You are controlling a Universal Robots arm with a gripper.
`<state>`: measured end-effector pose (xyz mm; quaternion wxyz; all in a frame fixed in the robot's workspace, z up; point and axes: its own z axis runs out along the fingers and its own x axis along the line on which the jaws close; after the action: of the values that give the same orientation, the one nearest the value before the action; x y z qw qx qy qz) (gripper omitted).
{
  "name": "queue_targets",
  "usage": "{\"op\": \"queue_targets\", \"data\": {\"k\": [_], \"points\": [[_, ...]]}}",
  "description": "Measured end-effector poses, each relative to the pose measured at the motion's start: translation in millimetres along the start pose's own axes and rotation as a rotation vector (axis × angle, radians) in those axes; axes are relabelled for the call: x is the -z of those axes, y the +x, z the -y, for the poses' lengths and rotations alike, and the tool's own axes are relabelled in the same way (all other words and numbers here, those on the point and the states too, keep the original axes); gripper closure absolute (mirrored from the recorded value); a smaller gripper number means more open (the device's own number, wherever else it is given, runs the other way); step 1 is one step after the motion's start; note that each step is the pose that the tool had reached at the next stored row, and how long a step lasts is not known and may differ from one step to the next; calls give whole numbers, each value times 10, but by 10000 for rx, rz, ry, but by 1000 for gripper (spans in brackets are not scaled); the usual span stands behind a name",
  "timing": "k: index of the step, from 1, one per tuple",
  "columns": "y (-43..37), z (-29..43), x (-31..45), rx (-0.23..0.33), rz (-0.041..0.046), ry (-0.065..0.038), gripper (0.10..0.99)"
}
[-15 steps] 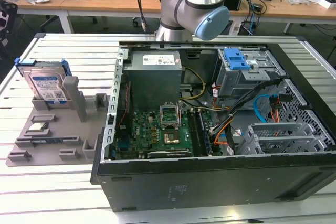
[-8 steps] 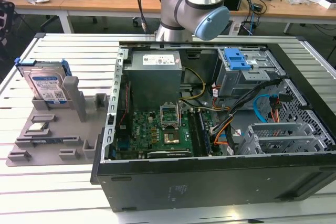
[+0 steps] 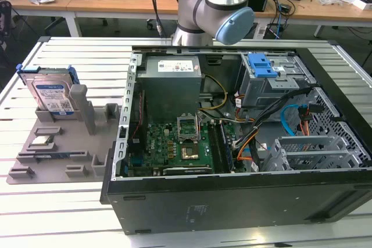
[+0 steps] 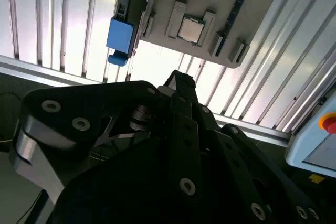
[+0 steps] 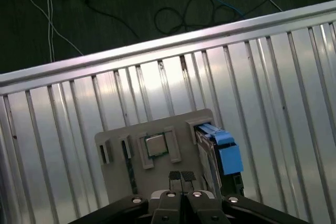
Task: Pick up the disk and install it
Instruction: 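Pick up the disk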
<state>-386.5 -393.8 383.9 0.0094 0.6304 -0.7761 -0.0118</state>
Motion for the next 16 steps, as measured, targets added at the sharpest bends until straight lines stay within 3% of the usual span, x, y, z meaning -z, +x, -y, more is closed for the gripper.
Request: {"op": "queue_targets", "data": {"k": [6,14,16], "points": [[-1,1,0,925,-28,0,980],[-1,2,0,947,-28,0,973],[-1,3,0,946,-28,0,851]]}}
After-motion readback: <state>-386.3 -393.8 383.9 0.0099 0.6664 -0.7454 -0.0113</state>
